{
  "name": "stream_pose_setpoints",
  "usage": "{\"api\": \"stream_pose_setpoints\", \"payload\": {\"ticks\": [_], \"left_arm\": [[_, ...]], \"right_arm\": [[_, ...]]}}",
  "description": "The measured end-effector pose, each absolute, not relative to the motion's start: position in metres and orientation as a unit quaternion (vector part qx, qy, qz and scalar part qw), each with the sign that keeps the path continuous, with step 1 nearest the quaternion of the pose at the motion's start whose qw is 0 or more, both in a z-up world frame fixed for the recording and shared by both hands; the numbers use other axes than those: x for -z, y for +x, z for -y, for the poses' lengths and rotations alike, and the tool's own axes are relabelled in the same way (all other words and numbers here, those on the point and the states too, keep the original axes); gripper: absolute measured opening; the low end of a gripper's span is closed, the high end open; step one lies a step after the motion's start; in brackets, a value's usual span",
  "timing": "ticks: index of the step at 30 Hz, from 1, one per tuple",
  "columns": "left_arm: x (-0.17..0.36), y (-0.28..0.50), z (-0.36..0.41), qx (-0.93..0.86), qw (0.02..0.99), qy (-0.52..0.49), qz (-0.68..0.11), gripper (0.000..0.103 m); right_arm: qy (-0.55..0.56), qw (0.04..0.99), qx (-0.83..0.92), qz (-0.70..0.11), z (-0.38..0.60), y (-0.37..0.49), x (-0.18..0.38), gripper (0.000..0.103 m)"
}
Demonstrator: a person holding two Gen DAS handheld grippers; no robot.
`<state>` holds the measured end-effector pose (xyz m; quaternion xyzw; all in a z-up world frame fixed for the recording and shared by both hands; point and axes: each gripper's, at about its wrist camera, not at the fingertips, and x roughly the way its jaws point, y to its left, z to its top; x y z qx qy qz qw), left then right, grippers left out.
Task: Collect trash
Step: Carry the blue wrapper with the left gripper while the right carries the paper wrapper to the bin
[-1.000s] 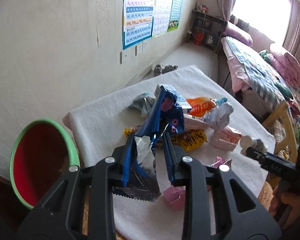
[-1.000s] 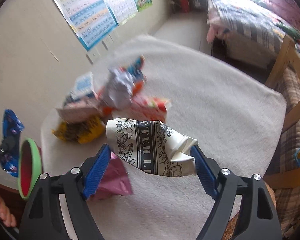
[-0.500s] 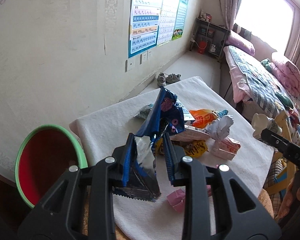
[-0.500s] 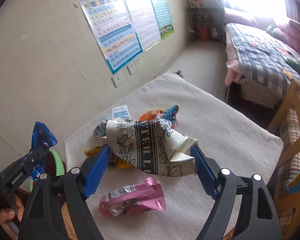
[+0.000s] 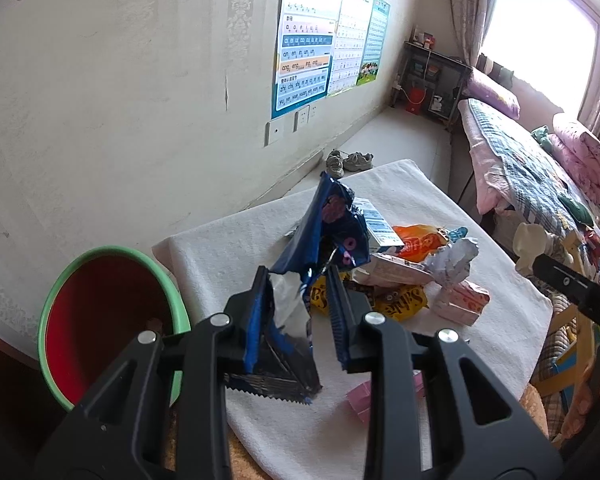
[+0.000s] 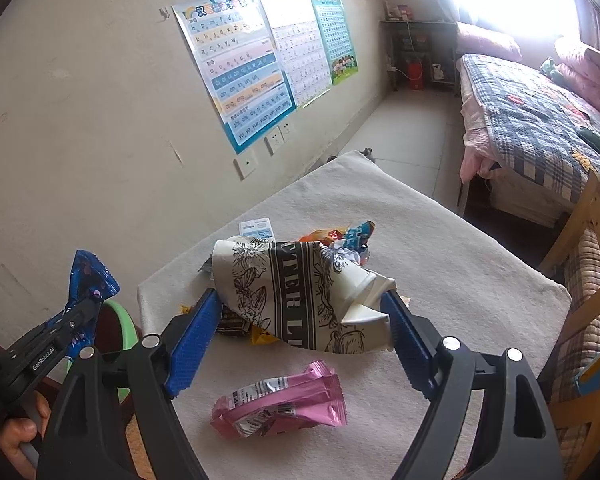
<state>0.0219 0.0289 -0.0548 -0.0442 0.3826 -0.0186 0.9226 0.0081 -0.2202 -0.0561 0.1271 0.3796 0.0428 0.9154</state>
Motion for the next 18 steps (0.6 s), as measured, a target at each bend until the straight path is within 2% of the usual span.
{"api": "stream_pose_setpoints", "payload": {"ticks": [18], "left_arm": [[0.062,0.021,-0.056,-0.012,0.921,-0.059,-0.385,0.028]], "right_arm": [[0.110,0.914,-0.089,-0.379,0.178,0.016,0.048,0.079]]}}
